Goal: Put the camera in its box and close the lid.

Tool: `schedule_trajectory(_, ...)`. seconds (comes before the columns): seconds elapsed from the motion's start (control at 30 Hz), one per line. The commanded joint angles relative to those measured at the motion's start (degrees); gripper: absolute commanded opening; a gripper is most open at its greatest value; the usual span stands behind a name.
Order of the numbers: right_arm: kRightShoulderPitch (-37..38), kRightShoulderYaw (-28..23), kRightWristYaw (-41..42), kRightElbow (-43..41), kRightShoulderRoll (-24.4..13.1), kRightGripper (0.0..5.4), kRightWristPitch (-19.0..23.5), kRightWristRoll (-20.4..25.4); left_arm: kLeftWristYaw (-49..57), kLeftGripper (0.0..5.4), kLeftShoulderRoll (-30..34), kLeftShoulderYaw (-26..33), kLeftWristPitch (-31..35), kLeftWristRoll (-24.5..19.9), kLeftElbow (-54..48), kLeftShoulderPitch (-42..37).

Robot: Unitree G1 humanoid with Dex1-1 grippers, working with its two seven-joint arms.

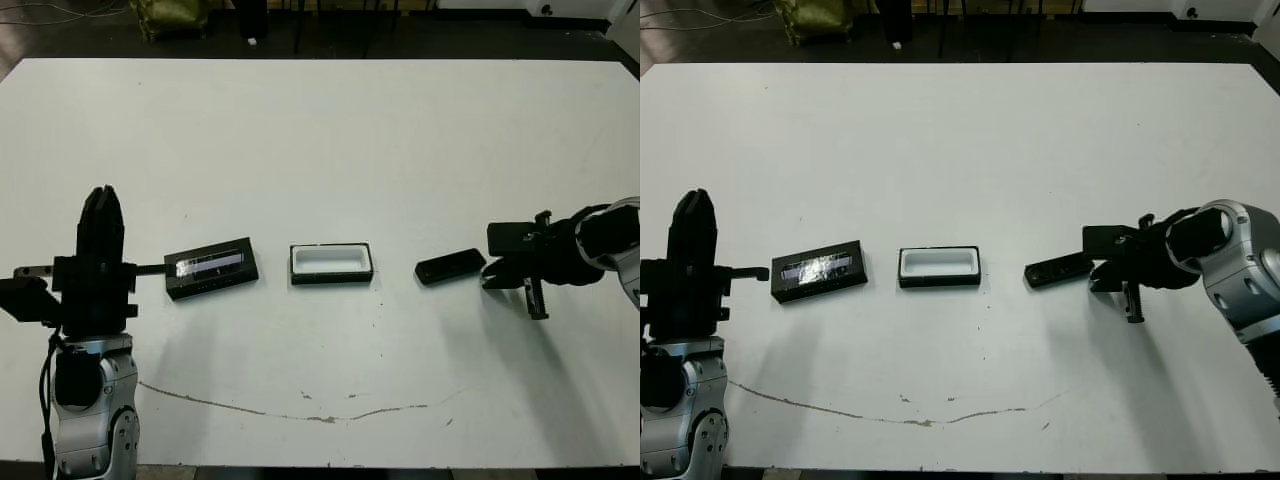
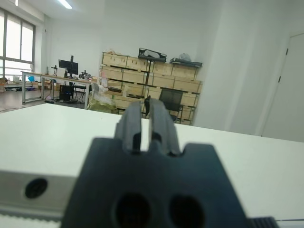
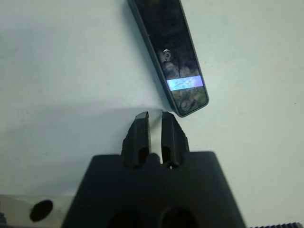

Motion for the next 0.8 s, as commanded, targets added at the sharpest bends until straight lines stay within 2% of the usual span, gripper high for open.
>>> schedule_trajectory(0.03,0.41,1.53,0.01,2.64,1.40,0.00,-1.86,-0.50,-0.08,0.02,-0.05,0.21,0.00,0.17,1.21,0.61)
schedule_trajectory(0.23,-1.09,2.03,0.33,4.55,2.88,0.00,-0.62,-1.26,0.25,0.02,-0.18,0.14,0.60,0.06,0.89,0.74)
schedule_trajectory(0.33,-1.39,1.41,0.12,6.58,3.58,0.00,-3.76,0.05,0.18,0.02,-0.02,0.13,0.79,0.11,0.83,0.81)
schedule_trajectory(0.43,-1.97,1.54,-0.28,7.49,4.10,0.00,-4.39,-0.50,-0.28,0.02,0.10,0.24,0.14,-0.04,1.31,0.69)
schedule_trajectory(0.63,-3.85,2.44,-1.49,12.98,6.21,0.00,-8.99,-1.60,0.14,0.02,-0.11,0.12,1.27,-0.40,0.60,1.02)
schedule_trajectory(0.8,-4.81,2.46,-1.44,13.08,7.37,0.00,-8.09,-1.57,0.54,0.02,-0.26,0.04,1.57,-0.14,0.32,1.13)
